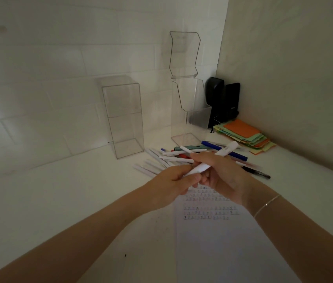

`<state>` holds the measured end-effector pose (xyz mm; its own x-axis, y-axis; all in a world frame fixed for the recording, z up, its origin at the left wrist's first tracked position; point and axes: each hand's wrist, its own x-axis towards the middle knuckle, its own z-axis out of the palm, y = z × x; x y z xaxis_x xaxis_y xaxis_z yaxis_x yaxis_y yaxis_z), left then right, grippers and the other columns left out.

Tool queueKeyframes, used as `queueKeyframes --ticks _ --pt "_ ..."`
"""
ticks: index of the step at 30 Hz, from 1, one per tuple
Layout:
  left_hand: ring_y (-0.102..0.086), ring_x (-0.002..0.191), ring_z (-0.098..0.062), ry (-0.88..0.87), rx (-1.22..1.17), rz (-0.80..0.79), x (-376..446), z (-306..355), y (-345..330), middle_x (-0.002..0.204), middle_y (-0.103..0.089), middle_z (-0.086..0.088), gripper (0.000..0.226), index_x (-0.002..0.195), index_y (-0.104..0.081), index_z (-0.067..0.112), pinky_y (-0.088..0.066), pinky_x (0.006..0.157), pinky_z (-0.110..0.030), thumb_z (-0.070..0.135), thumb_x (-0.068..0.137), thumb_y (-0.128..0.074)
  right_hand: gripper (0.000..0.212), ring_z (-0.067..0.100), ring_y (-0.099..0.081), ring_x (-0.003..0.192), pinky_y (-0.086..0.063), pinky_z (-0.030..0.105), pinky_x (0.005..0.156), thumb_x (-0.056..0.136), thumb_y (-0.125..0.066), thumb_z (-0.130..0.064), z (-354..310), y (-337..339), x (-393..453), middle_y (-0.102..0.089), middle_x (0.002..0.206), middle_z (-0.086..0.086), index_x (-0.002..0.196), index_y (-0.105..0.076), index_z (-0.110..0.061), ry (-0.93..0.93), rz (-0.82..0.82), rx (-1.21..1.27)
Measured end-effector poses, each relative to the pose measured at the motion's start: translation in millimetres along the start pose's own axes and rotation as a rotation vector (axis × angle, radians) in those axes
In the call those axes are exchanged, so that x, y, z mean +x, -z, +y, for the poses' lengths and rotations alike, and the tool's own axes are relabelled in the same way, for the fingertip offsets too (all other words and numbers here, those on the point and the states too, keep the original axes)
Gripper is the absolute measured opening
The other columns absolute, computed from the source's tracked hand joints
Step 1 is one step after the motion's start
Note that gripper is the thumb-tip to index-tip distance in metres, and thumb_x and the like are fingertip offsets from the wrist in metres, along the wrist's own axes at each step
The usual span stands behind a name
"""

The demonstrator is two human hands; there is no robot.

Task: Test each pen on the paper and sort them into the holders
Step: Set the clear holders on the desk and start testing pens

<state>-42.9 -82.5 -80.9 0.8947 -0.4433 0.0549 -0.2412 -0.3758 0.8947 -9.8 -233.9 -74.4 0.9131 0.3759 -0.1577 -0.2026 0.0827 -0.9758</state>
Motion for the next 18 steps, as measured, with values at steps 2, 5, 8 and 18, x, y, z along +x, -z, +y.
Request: queueKeyframes --ticks 2,5,8,18 --pt "-0.036 0.036 0.001 0.029 -0.101 -0.036 -1.1 -0.4 -0.1 0.044 -0.048 0.019 0.021 0.083 -0.054 0.022 -0.028 0.039 -0.007 0.020 0.099 -0.040 0.020 0.022 -0.052 0.058 -0.044 0.025 0.053 0.086 -0.060 -0.017 -1.7 0.7 -1.8 -0.060 0.072 0.018 0.087 -0.061 0.004 0.017 -0.026 -0.009" --pt "-0.027 0.038 -0.002 0.087 -0.206 -0.086 -3.2 -8.4 -0.1 0.046 -0.039 0.012 0.020 0.092 -0.059 0.017 -0.026 0.037 -0.014 0.029 0.097 -0.044 0.022 0.022 -0.053 0.055 -0.045 0.024 0.049 0.088 -0.059 -0.017 -5.0 1.8 -6.0 -0.061 0.066 0.016 0.078 -0.061 0.002 0.043 -0.055 -0.084" --pt "-0.045 0.048 -0.003 0.080 0.036 0.017 -3.4 -16.2 0.7 0.058 -0.053 0.015 0.023 0.100 -0.058 0.021 -0.039 0.048 -0.016 0.040 0.093 -0.047 0.028 0.023 -0.062 0.060 -0.052 0.027 0.054 0.090 -0.058 -0.023 -5.9 4.8 -10.4 -0.067 0.075 0.020 0.083 -0.065 0.003 0.059 0.007 -0.082" --pt "-0.045 0.060 0.006 0.007 0.803 -0.158 -31.6 -34.7 3.2 0.055 -0.049 0.024 0.062 0.117 -0.048 0.050 -0.030 0.065 -0.013 0.077 0.062 -0.058 0.009 0.024 -0.066 0.064 -0.056 0.029 0.057 0.080 -0.068 -0.003 22.2 -2.8 -39.8 -0.068 0.078 0.018 0.083 -0.060 -0.003 0.029 0.319 -0.079"
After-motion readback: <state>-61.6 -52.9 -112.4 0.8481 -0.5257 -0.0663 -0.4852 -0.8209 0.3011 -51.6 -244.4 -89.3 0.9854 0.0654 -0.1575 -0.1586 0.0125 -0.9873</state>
